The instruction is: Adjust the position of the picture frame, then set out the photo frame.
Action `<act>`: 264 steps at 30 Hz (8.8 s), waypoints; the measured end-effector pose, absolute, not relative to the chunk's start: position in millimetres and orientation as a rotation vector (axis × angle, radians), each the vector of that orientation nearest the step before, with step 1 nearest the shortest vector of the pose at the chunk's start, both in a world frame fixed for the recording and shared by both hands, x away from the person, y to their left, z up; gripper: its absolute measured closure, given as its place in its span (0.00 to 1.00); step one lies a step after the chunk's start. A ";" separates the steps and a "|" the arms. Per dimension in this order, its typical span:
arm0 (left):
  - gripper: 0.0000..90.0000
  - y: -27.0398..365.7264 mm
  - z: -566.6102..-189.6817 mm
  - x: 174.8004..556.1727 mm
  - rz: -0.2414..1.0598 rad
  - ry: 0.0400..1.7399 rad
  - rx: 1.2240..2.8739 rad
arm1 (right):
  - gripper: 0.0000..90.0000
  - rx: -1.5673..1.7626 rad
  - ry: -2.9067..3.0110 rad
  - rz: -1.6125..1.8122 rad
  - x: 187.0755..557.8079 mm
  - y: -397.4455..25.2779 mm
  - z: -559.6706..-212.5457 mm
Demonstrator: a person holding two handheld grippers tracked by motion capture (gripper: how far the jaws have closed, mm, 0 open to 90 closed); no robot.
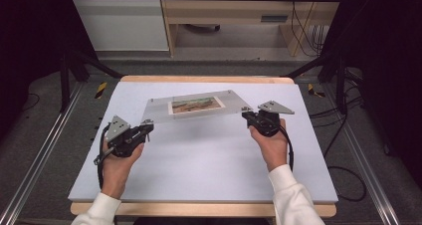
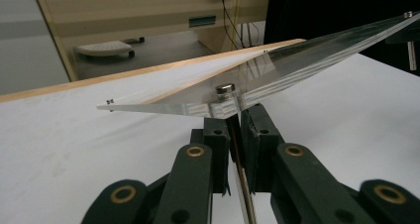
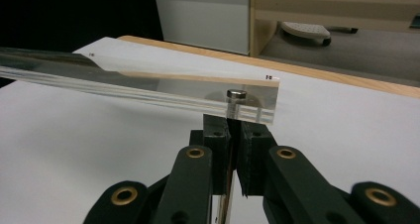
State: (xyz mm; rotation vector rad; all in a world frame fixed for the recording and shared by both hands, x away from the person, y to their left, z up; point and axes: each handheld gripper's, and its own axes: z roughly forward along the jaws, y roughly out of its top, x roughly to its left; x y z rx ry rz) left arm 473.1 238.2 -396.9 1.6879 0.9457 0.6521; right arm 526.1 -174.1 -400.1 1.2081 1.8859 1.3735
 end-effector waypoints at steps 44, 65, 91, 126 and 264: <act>0.91 198.2 -440.8 505.7 0.515 0.900 1.824 | 0.94 1.347 1.780 1.263 478.4 -216.2 -443.7; 0.92 197.2 -457.5 501.3 0.484 0.947 1.894 | 0.95 1.399 1.859 1.246 473.3 -217.6 -463.0; 0.93 193.5 -470.8 498.9 0.469 0.980 1.928 | 0.94 1.393 1.937 1.173 477.8 -217.7 -474.1; 0.46 197.1 -468.9 494.5 0.418 1.002 2.010 | 0.36 1.396 1.981 1.088 464.2 -219.2 -469.3; 0.23 197.3 -453.8 543.4 0.024 1.236 1.784 | 0.31 1.719 2.070 1.266 519.7 -230.0 -441.9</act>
